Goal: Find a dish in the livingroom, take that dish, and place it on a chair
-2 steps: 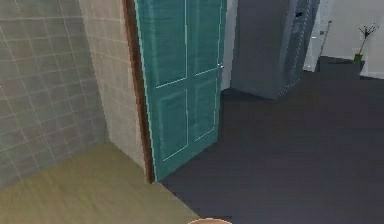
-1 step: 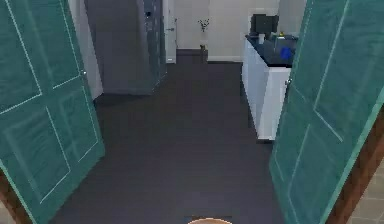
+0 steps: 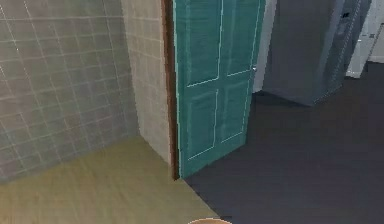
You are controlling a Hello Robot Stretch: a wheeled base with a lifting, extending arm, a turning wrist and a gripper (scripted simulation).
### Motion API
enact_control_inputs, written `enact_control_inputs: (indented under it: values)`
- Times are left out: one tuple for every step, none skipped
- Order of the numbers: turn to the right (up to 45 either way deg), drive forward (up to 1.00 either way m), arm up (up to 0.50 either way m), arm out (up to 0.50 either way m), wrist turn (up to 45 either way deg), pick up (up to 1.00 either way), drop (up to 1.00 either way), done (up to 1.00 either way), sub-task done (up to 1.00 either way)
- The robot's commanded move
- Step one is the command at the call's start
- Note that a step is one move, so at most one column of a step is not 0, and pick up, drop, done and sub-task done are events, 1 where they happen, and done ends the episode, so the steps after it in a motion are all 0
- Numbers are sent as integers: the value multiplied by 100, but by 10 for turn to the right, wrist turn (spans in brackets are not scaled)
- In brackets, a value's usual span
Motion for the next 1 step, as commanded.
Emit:
enact_control_inputs:
  values:
    - [-450, 0, 0, 0, 0, 0, 0, 0, 0]
